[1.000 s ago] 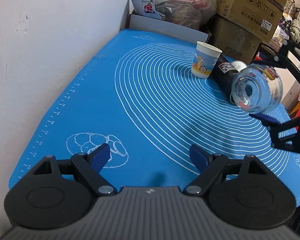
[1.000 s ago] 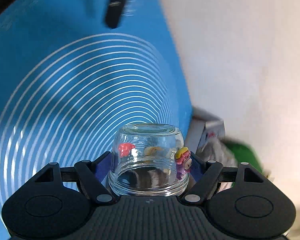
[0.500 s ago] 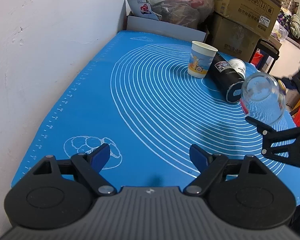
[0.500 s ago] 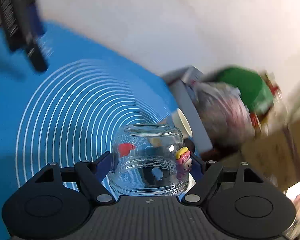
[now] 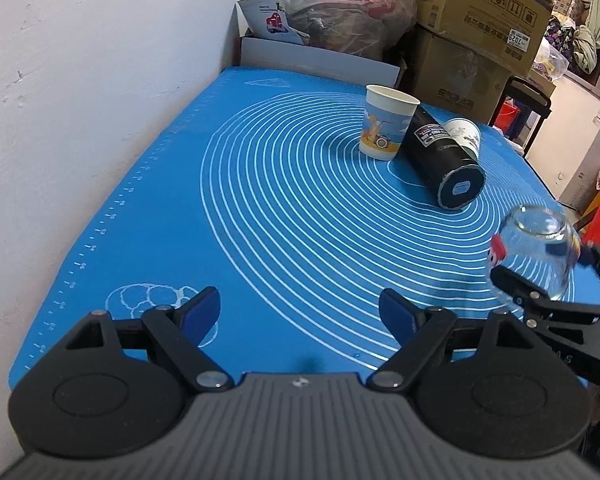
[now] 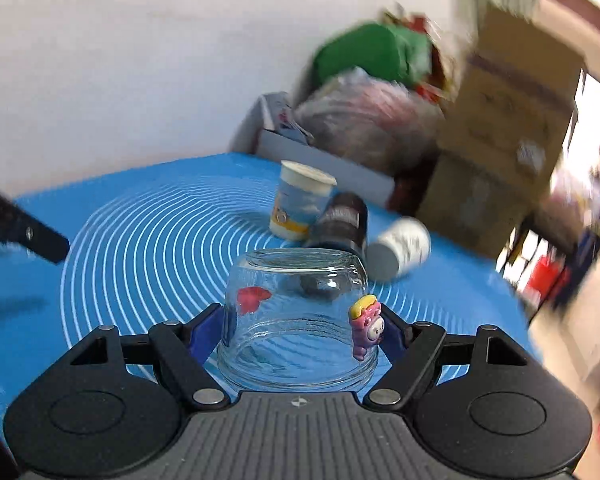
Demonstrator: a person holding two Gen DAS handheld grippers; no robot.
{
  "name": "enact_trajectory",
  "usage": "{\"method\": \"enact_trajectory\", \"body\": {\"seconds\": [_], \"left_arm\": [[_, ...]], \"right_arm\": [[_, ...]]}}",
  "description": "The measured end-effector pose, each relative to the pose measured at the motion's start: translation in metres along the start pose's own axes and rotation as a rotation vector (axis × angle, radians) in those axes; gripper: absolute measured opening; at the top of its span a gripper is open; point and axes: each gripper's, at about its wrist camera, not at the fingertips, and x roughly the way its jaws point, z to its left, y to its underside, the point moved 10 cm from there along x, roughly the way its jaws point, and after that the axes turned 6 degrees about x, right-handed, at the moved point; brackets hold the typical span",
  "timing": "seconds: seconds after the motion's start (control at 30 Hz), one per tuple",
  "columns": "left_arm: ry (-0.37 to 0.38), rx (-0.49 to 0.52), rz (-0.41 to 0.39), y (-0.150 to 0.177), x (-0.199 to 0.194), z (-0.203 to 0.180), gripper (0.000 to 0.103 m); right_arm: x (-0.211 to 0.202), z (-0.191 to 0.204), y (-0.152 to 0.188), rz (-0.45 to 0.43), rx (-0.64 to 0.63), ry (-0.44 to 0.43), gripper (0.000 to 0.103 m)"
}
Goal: Flip cup upside down
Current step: 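Lift the jar with the right tool and rotate it rim-down, then lower the inverted jar onto the mat and open the right tool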
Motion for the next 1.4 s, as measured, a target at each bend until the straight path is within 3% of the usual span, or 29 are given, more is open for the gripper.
{"method": "enact_trajectory", "body": {"seconds": [0.17,0.3,0.57,0.97,1.17,1.4], "left_arm": [[0.002,0.010,-0.003,0.000,0.002,-0.008,0.086],[0.008,0.017,0.000,0.000,0.005,-0.015,0.086],[0.010,0.032,0.002,0.000,0.008,-0.026,0.086],[0.004,0.055,-0.008,-0.002,0.003,-0.036,0.086],[-0.006,0.062,-0.015,-0.002,-0.008,-0.041,0.086],[-0.018,0.097,-0.033,0.002,-0.032,-0.055,0.086]], "right_arm": [[0.002,-0.015,0.009,-0.029,0.149,0.047,0.078],[0.005,-0.019,0.009,-0.049,0.178,0.090,0.078],[0.017,-0.020,0.024,-0.002,0.222,0.139,0.078],[0.025,-0.022,0.038,0.103,0.276,0.111,0.079],[0.006,-0.009,0.026,0.049,0.167,0.113,0.103],[-0.028,-0.015,0.014,0.057,0.181,0.137,0.103]]}}
